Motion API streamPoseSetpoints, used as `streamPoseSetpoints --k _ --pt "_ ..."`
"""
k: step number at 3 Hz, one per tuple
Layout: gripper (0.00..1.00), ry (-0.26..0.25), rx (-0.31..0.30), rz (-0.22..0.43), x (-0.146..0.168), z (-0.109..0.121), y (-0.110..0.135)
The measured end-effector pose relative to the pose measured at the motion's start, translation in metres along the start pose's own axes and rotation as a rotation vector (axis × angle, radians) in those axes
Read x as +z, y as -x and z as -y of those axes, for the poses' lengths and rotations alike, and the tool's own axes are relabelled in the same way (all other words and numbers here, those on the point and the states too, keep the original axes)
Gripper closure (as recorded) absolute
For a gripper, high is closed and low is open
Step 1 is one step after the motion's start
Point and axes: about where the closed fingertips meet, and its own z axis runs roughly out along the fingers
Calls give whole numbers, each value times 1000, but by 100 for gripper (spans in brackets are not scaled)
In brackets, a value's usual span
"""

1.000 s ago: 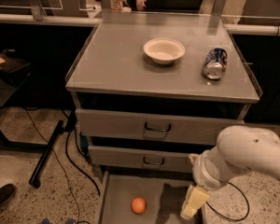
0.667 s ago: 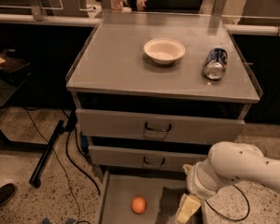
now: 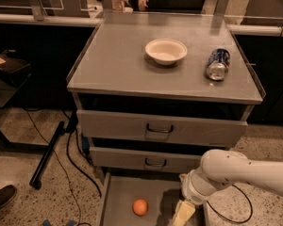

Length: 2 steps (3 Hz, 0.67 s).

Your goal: Pick orange from bottom drawer and place on counter

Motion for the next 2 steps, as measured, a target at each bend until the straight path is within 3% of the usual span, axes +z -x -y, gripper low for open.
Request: streamPoseSetpoints --k 1,2 --pt "0 -7 -4 29 18 14 -8" --pt "0 -32 -66 85 46 37 -16"
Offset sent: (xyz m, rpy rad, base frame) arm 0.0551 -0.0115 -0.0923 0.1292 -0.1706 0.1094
